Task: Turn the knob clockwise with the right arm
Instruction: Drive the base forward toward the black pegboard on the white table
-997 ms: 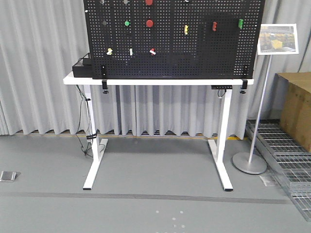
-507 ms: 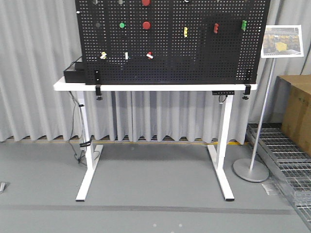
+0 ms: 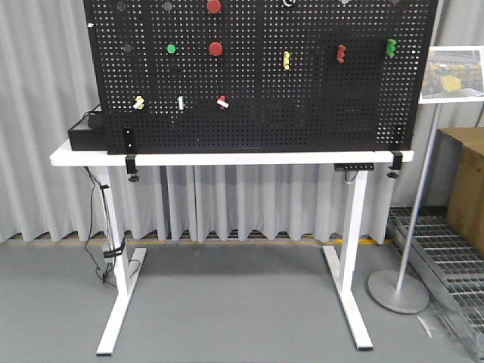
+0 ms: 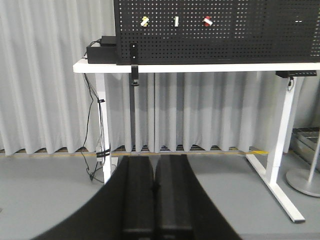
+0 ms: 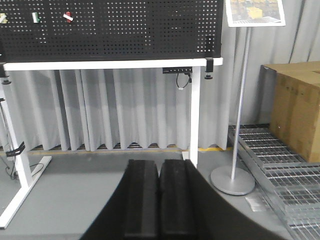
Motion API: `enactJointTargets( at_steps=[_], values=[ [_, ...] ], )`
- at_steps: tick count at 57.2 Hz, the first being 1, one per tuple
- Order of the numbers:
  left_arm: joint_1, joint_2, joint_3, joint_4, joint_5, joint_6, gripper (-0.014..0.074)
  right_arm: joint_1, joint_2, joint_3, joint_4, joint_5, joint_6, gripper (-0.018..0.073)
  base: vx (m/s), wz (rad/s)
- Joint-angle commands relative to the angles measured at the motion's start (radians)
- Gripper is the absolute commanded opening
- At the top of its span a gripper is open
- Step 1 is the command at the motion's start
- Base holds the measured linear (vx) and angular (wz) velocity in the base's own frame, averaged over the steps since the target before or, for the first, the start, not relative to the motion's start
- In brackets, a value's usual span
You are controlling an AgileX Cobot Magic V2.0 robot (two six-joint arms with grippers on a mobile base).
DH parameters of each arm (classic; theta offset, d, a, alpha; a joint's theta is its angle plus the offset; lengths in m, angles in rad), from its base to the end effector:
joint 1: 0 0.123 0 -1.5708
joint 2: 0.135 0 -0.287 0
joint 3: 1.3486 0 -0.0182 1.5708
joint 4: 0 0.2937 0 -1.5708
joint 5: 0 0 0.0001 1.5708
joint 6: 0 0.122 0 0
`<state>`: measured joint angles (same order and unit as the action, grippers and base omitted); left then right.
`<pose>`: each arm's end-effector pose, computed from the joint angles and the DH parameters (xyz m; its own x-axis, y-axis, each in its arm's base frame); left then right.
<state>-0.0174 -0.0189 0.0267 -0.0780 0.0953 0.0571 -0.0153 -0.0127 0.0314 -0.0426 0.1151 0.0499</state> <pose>0.1282 -0.0031 0.1957 -0.0161 -0.0203 -0.9997 0.0245 0.9995 -0.0207 0.1287 -0.0026 0.1905 -0.0463 0.0083 -0.9989 0.0205 0.9998 0.0073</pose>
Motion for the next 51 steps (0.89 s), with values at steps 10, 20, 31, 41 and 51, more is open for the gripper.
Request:
enactJointTargets(
  at_steps=[10,20,31,41,51],
  values=[
    [-0.006,-0.01,0.011,-0.004,-0.086,-0.005,-0.0006,-0.008,-0.01,0.005,-0.01,-0.082,-0.008,-0.0004,0.39,0.01],
    [-0.006,-0.01,0.011,-0.004,-0.086,-0.005,-0.0006,-0.008,-0.01,0.005,-0.01,-0.082,-0.008,-0.0004,0.42,0.01],
    [-0.006,-0.01,0.011,-0.004,-0.086,-0.005,-0.0006,-0.008,-0.01,0.005,-0.01,-0.082,-0.008,-0.0004,0.44,0.02],
    [-0.006,-0.01,0.011,-0.004,-0.086,-0.005,-0.0006,-0.008,-0.01,0.005,-0.01,-0.082,-0.008,-0.0004,0.44,0.02],
    [-0.006,-0.01,0.011,-0.004,-0.086,-0.005,-0.0006,-0.008,-0.01,0.005,-0.01,-0.082,-0.008,-0.0004,0.42,0.01]
  ],
)
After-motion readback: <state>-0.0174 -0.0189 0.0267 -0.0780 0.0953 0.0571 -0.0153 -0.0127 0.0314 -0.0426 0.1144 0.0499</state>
